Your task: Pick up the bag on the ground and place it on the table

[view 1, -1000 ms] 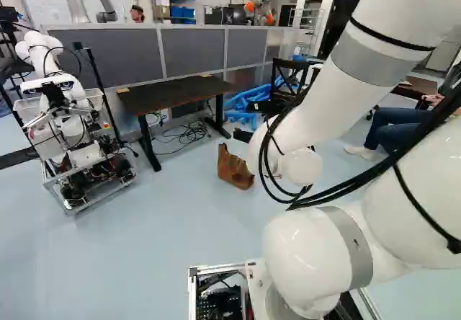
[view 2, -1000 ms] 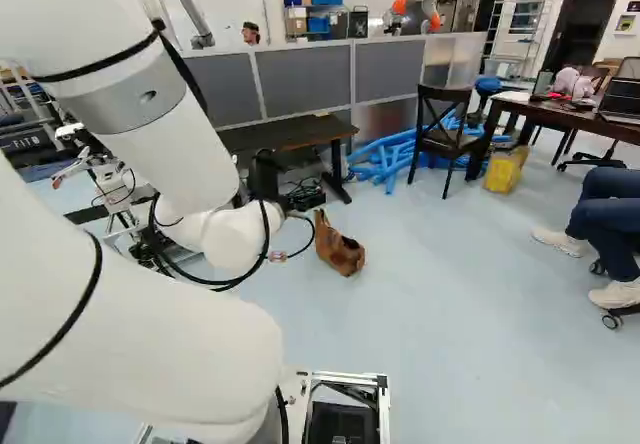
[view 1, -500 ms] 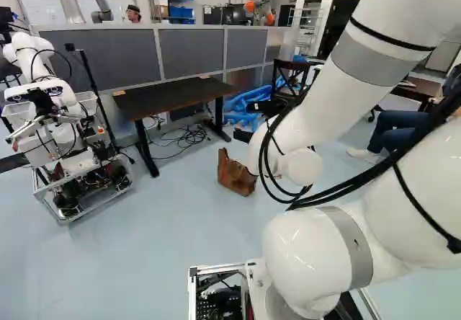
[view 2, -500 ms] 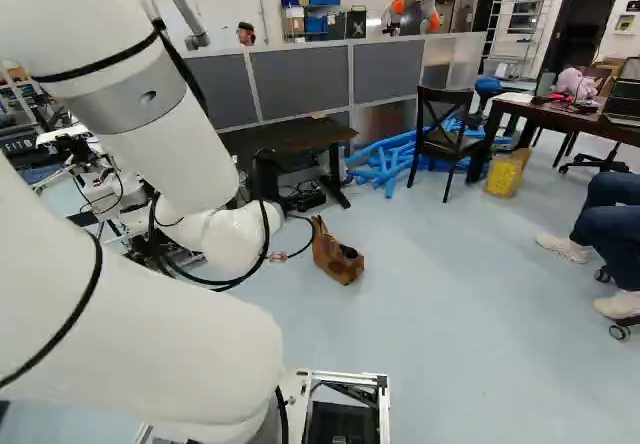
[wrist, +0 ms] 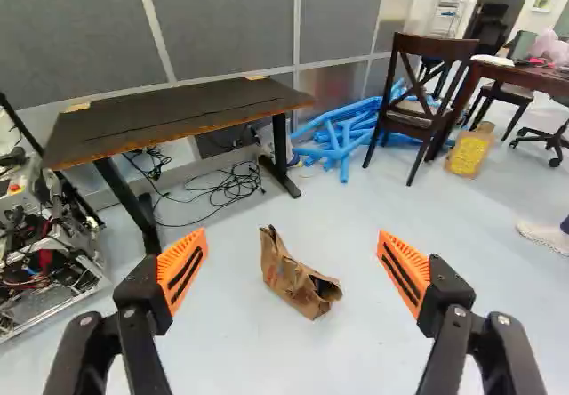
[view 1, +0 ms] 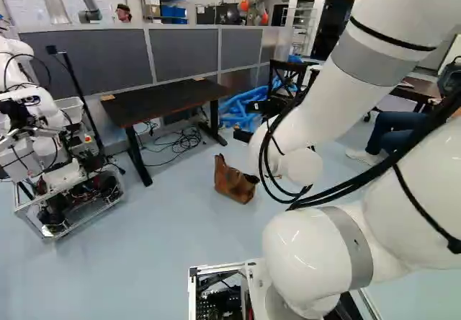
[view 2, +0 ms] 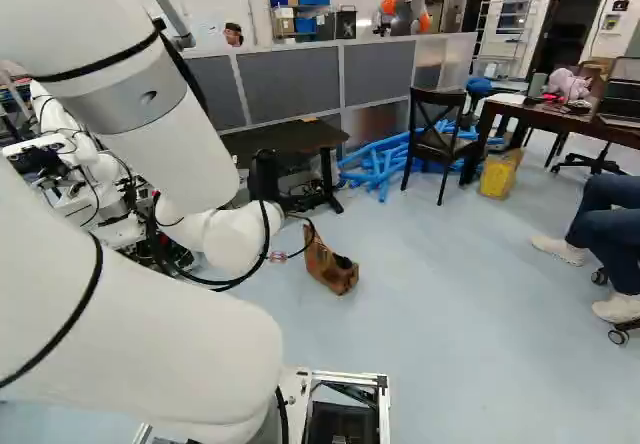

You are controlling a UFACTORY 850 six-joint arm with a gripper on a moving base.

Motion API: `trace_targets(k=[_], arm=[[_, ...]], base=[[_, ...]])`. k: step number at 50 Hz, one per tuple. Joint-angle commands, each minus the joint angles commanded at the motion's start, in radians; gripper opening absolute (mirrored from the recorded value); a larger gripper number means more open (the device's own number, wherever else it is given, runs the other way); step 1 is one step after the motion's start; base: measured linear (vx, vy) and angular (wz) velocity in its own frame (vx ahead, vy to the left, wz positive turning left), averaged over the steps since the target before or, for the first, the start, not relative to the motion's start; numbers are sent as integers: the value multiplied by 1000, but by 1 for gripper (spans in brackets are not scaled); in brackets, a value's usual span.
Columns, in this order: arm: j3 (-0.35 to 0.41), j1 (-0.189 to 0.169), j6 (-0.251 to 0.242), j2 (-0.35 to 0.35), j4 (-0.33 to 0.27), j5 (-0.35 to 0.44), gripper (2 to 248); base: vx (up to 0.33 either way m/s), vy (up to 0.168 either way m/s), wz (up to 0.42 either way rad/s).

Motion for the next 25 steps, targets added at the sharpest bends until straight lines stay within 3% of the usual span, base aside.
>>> trace_targets(k=[20,25], arm=[[0,0,0,0,0,0,247],[0,0,0,0,0,0,247]], base=[[175,-65,-335],[223,-24,-123]])
